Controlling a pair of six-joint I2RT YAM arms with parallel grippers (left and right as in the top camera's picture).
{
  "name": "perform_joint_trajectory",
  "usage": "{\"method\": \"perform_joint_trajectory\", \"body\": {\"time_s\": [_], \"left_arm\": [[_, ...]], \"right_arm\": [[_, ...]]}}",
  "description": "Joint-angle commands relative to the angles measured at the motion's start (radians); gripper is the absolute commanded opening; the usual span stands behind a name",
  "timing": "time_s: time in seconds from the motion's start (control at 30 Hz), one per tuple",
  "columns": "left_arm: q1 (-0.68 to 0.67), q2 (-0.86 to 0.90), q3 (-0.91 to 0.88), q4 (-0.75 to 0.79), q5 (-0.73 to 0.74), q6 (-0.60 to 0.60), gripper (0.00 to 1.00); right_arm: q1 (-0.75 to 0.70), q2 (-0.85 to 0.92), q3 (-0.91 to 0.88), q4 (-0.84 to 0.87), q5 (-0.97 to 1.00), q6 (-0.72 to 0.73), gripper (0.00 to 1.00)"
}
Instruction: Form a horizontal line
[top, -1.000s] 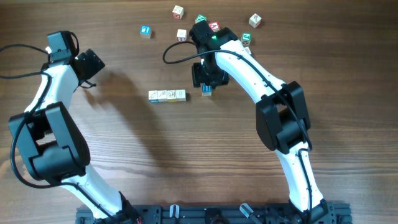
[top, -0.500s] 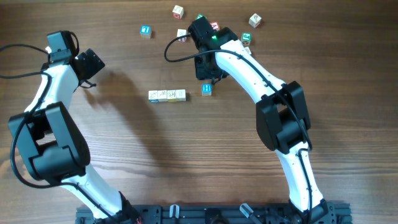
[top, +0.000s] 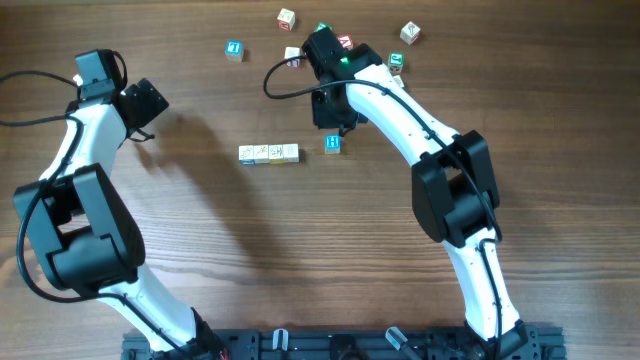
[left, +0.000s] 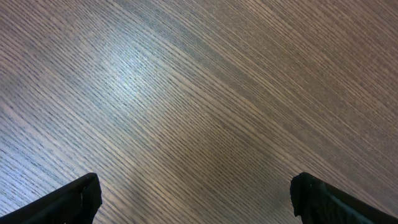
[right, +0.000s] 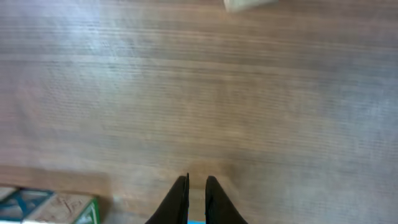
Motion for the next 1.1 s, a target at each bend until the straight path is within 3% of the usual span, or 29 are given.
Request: {"method": "perform_joint_trajectory", "body": {"time_s": [0.0, 0.4, 0.57, 0.87, 1.07], "left_arm": [[0.003, 0.007, 0.000, 0.002, -0.010, 0.005, 1.00], [0.003, 0.007, 0.000, 0.002, -0.010, 0.005, 1.00], [0.003, 0.007, 0.000, 0.002, -0.010, 0.005, 1.00], [0.003, 0.007, 0.000, 0.002, -0.010, 0.005, 1.00], [0.003, 0.007, 0.000, 0.002, -0.010, 0.005, 1.00]], "right_arm": [[-0.005, 0.018, 0.002, 0.023, 0.033, 0.011, 0.07], [-0.003, 0.019, 0.002, -0.012, 0.006, 0.033, 0.04], [-0.003, 0.047, 0.002, 0.052, 0.006, 0.032, 0.04], [0.000, 0.050, 0.002, -0.058, -0.131, 0.031, 0.04], [-0.004, 0.050, 0.002, -0.049, -0.069, 0.030, 0.04]]}}
